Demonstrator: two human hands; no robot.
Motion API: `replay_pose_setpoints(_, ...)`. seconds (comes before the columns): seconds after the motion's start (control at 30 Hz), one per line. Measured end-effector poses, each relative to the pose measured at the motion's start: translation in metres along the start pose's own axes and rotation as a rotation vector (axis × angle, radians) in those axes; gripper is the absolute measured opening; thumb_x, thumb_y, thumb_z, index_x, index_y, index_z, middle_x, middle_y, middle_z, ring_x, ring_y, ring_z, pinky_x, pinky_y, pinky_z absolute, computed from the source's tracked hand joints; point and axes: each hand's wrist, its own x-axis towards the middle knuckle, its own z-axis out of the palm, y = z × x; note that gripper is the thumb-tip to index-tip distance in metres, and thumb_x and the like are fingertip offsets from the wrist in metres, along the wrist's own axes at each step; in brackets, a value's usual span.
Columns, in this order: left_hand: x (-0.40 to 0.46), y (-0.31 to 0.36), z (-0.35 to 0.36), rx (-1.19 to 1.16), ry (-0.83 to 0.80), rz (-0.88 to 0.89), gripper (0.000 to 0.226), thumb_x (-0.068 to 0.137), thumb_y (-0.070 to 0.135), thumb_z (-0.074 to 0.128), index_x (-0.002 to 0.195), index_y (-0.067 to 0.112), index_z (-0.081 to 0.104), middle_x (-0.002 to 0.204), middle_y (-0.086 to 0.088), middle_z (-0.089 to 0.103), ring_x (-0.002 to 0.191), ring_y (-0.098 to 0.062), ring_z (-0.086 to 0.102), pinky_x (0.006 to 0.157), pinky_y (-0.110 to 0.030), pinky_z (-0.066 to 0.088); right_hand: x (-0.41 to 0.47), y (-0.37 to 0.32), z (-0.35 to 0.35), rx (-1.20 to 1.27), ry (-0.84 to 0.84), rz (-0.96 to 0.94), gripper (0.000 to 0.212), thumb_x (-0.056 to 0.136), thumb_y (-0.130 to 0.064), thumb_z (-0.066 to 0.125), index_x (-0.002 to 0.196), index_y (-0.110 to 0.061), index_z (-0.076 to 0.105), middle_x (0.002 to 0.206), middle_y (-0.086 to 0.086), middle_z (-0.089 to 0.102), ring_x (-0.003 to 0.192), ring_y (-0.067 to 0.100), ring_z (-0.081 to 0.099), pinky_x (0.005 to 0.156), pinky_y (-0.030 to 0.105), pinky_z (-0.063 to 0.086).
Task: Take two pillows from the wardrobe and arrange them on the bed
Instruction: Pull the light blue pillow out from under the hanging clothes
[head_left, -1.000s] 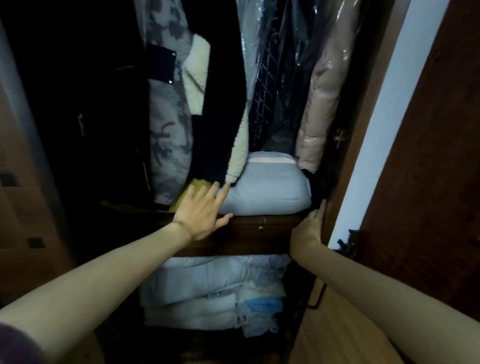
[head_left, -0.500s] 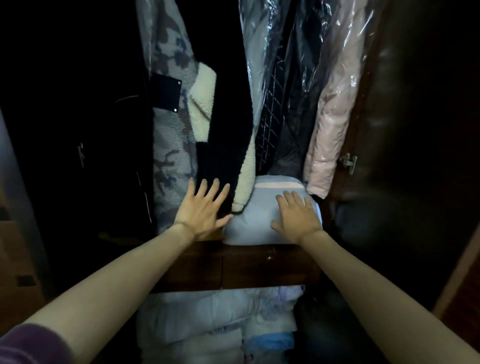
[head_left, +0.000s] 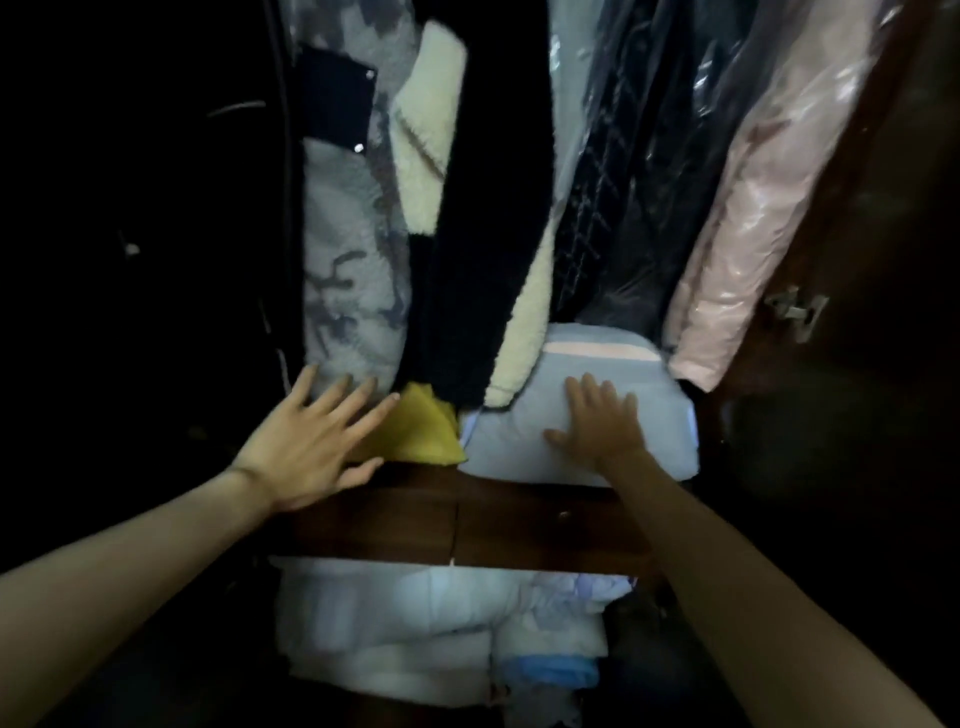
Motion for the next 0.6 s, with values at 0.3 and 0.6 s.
replay_pose_setpoints(0.3, -0.142, -0.055, 0.056, 0.265, -0.450, -0.113, 0.084, 0.093, 0.069, 0.007, 0.155, 0.017, -0.014, 0.165, -0.016, 0.003, 0.150, -0.037, 0.011, 0.114, -0.066, -0.005, 0.024, -0.011, 0.053, 0.132, 0.036, 0.081, 0.097, 0.085, -0.075, 0.052, 0.158, -0.030, 0.007, 0.167, 0.008, -0.003, 0.149, 0.041, 0.002, 0.112, 0.067, 0.017)
replay_pose_setpoints(0.6, -0.188, -0.085, 0.074, 0.584, -0.684, -0.092, 0.093, 0.094, 0.071, 0.009, 0.153, 0.002, -0.010, 0.163, -0.020, -0.011, 0.149, -0.039, -0.015, 0.104, -0.071, -0.026, 0.032, -0.021, 0.050, 0.205, -0.098, 0.205, 0.104, 0.083, -0.073, 0.059, 0.157, -0.037, -0.005, 0.165, -0.002, -0.020, 0.149, 0.038, -0.012, 0.110, 0.074, 0.015)
